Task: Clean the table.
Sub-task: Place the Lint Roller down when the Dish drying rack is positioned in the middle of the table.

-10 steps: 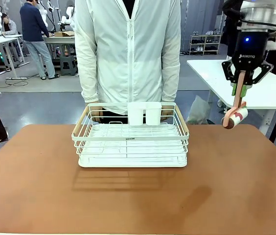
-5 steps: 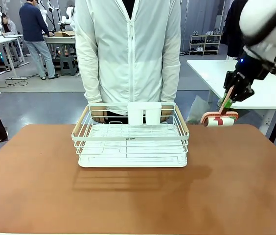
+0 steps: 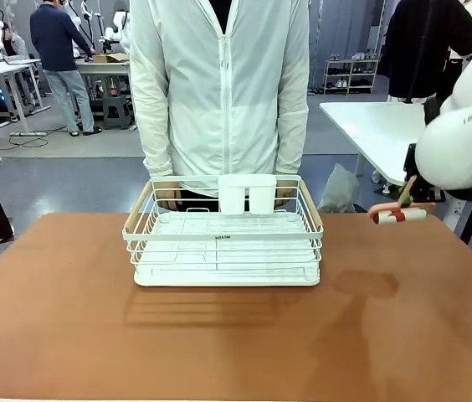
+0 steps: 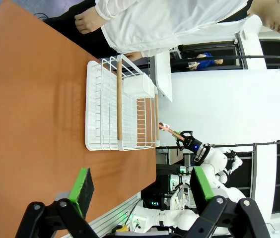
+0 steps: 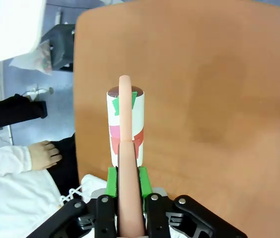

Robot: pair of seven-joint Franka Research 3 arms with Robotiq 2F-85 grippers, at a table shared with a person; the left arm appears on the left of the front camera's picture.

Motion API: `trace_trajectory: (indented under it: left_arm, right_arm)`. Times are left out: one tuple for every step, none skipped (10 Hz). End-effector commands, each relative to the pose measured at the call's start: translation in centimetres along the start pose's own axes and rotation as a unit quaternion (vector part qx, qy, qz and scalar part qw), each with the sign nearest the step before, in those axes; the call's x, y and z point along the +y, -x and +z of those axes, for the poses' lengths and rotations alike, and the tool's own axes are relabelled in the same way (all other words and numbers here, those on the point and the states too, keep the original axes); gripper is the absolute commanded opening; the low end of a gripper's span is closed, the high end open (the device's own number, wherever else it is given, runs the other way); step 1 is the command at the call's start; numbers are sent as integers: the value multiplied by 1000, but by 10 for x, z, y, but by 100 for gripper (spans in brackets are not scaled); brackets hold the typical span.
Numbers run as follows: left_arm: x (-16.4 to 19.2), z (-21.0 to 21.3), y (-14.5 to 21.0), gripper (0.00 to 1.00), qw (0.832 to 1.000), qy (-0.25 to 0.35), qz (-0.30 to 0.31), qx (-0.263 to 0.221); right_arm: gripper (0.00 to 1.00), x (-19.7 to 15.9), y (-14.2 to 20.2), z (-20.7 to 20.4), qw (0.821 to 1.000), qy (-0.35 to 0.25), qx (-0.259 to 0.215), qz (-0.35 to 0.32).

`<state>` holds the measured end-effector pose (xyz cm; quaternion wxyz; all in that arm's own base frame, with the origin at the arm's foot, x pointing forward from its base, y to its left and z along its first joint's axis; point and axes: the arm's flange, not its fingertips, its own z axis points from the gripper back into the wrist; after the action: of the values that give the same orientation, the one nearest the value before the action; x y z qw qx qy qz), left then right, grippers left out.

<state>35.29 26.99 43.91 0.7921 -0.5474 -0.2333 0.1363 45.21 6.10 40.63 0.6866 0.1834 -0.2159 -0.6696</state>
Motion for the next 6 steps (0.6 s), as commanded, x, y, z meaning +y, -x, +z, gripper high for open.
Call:
trace_trajectory:
  left_arm:
    - [-1, 3, -1, 100, 1000, 14, 2, -5]
    - [-1, 3, -1, 100, 1000, 14, 2, -5]
    - [-1, 3, -1, 100, 1000, 14, 2, -5]
    - [-1, 3, -1, 100, 1000, 14, 2, -5]
    - [-1, 3, -1, 100, 1000, 14, 2, -5]
    - [-1, 3, -1, 100, 1000, 14, 2, -5]
  right_arm:
    - [21, -1, 19, -24, 999, 6, 13, -47]
    - [21, -3, 14, -33, 998, 20, 32, -52]
    - [21, -5, 11, -42, 997, 32, 47, -56]
    - [21, -7, 11, -54, 996, 45, 55, -52]
    - [21, -7, 11, -65, 994, 61, 68, -52]
    - [21, -8, 9, -74, 992, 72, 82, -55]
